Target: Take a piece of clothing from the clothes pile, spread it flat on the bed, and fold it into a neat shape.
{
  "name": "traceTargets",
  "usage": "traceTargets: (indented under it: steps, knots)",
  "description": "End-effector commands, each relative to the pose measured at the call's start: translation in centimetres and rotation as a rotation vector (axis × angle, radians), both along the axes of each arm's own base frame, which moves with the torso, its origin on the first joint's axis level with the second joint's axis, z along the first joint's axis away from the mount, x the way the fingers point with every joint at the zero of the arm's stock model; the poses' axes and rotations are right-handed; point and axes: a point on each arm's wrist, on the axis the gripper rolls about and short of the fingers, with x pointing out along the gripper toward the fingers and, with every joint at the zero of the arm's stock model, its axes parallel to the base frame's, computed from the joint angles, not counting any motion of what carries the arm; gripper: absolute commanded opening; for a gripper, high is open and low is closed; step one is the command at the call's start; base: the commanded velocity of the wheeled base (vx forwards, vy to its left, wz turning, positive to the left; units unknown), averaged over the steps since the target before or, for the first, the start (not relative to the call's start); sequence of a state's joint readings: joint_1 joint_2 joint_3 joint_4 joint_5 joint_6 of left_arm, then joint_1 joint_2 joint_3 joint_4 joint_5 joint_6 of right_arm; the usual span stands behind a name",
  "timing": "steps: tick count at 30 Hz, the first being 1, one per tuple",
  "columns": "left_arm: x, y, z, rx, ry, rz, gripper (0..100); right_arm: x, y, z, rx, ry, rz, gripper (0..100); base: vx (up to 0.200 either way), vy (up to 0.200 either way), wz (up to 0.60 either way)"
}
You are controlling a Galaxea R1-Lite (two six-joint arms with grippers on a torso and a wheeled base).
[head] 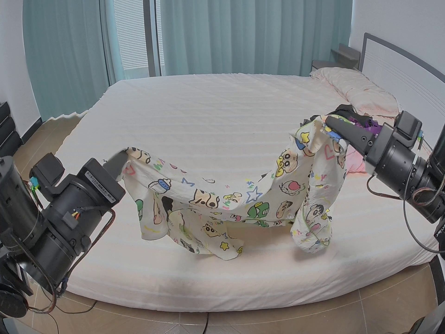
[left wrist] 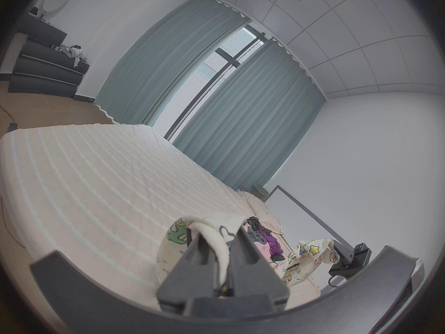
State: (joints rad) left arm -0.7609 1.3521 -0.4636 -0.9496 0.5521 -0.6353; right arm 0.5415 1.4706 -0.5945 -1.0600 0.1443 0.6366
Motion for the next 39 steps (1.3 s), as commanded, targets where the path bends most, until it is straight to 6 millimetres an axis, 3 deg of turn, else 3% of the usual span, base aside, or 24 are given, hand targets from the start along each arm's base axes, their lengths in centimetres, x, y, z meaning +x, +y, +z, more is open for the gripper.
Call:
traceTargets:
  steps: [1,6,12,17,19,26,27,30,34,39]
  knots:
    - [-1.1,0.9,1.4,-0.023,-0.049,-0.001,0,-2.5,-1.4,2.8,0.056,-0.106,0.025,0,-0.200,0.000,0.00]
    - [-2.4,2.2,3.4,-0.008,-0.107,0.007,0,-4.8,-2.8,5.7,0.098,-0.186,0.032,0,-0.200,0.000,0.00]
    - [-3.2,3.1,6.2,-0.011,-0.135,0.034,0,-5.5,-3.3,8.4,0.121,-0.231,0.023,0,0.000,0.000,0.00]
    - [-2.4,2.7,8.2,-0.001,-0.138,0.057,0,-3.6,-3.1,10.6,0.114,-0.245,-0.020,0,0.000,0.000,0.00]
    - [-0.3,1.9,7.8,0.031,-0.104,0.108,0,-1.6,-2.9,11.1,0.109,-0.244,-0.054,0,0.000,0.000,0.00]
    - [4.2,0.2,5.9,0.096,-0.020,0.170,0,4.6,-2.4,9.9,0.072,-0.187,-0.142,0,0.000,0.000,0.00]
    - [4.2,0.2,5.9,0.096,-0.020,0.170,0,4.6,-2.4,9.9,0.072,-0.187,-0.142,0,0.000,0.000,0.00]
    - [6.7,-0.5,4.7,0.126,0.021,0.203,0,7.5,-2.0,8.0,0.046,-0.129,-0.165,0,0.000,0.000,0.00]
    - [8.9,-0.9,4.1,0.112,0.046,0.230,0,9.5,-1.6,6.7,0.035,-0.093,-0.182,0,0.000,0.000,0.00]
    - [10.4,-1.2,3.3,0.094,0.071,0.237,0,10.4,-1.4,5.8,0.025,-0.071,-0.187,0,0.120,0.000,0.00]
